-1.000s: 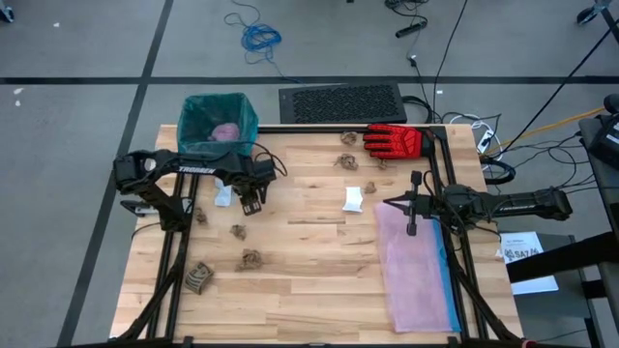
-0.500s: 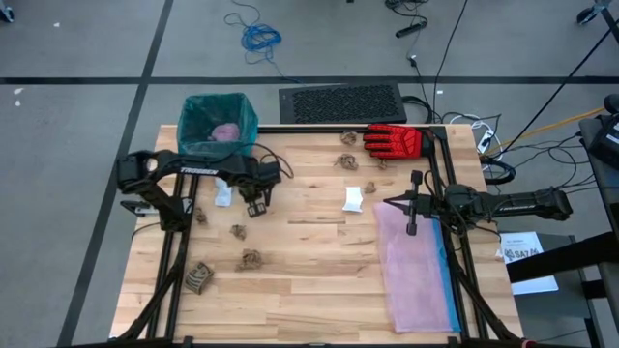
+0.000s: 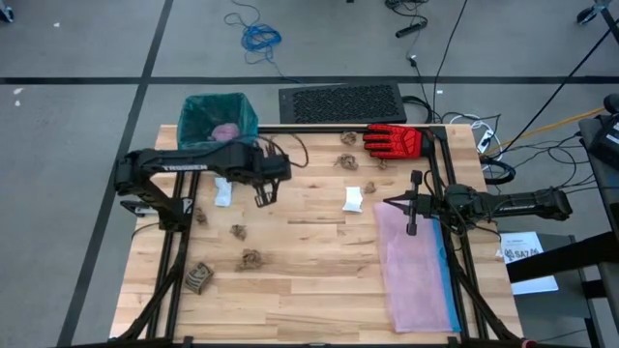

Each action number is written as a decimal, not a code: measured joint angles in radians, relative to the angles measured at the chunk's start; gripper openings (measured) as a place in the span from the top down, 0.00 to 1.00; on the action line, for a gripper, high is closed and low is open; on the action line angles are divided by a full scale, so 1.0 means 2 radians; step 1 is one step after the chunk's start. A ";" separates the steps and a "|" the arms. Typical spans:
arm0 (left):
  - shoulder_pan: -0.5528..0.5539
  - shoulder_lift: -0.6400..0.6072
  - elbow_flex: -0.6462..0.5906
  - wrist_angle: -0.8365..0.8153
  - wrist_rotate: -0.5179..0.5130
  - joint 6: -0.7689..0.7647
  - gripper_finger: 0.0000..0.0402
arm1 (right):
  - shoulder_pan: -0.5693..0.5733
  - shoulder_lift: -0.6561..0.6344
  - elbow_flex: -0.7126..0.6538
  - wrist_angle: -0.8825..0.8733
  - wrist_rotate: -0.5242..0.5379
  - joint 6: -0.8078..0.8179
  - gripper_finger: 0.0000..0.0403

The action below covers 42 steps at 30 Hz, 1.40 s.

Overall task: Place trash/remove bag and relplace
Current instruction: Put the brown napkin into the black trash bin, then put the white torn paper into the black trash bin

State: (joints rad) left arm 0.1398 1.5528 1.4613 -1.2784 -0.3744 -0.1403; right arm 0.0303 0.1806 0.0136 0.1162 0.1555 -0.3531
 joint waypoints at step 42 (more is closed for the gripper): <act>0.201 -0.046 0.147 -0.147 -0.072 0.047 0.73 | 0.000 0.000 0.000 0.002 0.000 0.014 1.00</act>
State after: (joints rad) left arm 0.5416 1.4616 1.7561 -1.5726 -0.5191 -0.0455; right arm 0.0300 0.1810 0.0135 0.1198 0.1546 -0.3245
